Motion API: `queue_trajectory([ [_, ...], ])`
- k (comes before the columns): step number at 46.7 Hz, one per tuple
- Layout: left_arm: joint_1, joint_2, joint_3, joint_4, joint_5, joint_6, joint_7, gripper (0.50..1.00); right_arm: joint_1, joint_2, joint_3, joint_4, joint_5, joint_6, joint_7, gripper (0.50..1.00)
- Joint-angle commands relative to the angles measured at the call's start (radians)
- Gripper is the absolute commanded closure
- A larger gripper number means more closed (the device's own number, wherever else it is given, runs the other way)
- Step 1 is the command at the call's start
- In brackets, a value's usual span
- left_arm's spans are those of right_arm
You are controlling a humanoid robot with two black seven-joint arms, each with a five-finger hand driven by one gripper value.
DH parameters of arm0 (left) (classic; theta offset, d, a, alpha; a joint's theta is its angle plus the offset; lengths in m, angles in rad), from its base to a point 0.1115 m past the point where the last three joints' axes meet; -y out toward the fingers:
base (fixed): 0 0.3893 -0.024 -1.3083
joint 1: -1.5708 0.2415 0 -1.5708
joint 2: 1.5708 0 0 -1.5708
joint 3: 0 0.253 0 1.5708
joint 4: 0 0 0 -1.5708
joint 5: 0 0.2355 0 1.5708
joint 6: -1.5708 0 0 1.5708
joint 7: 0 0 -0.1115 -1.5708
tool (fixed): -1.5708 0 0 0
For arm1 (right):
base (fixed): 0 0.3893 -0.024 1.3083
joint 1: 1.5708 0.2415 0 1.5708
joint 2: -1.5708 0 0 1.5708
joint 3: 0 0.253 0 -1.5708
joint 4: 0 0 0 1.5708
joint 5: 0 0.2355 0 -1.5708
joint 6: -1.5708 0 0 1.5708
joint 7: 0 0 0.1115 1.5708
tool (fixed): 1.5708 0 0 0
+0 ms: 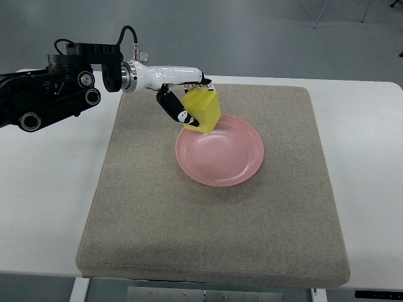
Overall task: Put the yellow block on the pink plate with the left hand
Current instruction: 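Carry the yellow cube with the left hand over the pink plate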
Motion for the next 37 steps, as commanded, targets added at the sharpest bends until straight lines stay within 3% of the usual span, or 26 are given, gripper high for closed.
queue_trajectory([
  [1, 0.004, 0.007, 0.005, -0.048, 0.055, 0.000, 0.000, 1.000, 0.002, 0.000, 0.000, 0.001, 0.000, 0.000, 0.000, 0.576],
  [12, 0.029, -0.028, 0.006, -0.052, 0.151, 0.010, 0.002, 0.984, 0.000, 0.000, 0.000, 0.000, 0.000, 0.000, 0.000, 0.576],
  [17, 0.038, -0.058, 0.006, -0.039, 0.154, 0.013, 0.002, 0.922, 0.000, 0.000, 0.000, 0.001, 0.000, 0.000, 0.000, 0.576],
  [26, 0.043, -0.115, 0.048, 0.033, 0.208, 0.026, 0.003, 0.874, 0.002, 0.000, 0.000, 0.001, 0.000, 0.000, 0.000, 0.576],
  [37, 0.063, -0.164, 0.051, 0.088, 0.217, 0.075, 0.003, 0.724, 0.002, 0.000, 0.000, 0.000, 0.000, 0.000, 0.000, 0.576],
])
